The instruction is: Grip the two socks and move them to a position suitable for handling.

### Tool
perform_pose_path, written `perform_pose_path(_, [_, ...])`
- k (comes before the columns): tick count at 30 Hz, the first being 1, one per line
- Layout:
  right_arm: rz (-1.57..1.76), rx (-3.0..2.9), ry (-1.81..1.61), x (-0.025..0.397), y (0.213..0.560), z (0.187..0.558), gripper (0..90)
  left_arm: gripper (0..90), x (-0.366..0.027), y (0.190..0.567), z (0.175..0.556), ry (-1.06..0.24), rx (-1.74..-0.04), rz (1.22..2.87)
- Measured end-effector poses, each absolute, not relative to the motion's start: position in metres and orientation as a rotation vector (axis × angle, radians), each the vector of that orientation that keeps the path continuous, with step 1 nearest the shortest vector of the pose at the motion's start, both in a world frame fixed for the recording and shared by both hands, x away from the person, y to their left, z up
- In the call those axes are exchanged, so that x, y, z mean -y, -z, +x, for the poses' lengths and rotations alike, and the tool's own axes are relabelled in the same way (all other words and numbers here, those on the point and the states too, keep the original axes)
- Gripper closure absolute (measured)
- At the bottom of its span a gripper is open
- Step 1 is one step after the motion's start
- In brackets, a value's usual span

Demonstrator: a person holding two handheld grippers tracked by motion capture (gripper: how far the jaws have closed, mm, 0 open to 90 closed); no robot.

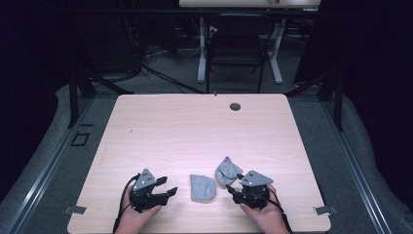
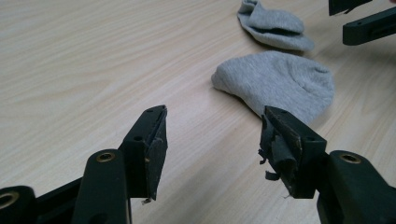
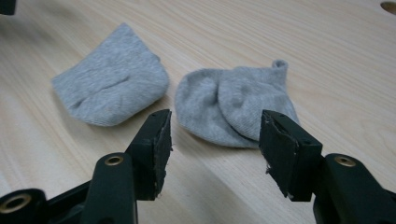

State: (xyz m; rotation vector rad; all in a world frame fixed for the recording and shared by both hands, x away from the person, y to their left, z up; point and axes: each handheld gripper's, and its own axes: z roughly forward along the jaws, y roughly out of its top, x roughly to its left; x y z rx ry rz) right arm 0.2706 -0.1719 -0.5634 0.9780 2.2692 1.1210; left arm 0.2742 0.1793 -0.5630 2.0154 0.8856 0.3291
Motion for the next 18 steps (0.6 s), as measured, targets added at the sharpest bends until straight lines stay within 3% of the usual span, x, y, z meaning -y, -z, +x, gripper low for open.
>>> perform_pose_path(18, [1.022, -2.300, -1.120, 0.1703, 0.5625, 0.2716, 55.7, 54.2, -0.1730, 0.5638, 0.2738, -0.308, -0.887, 2.051])
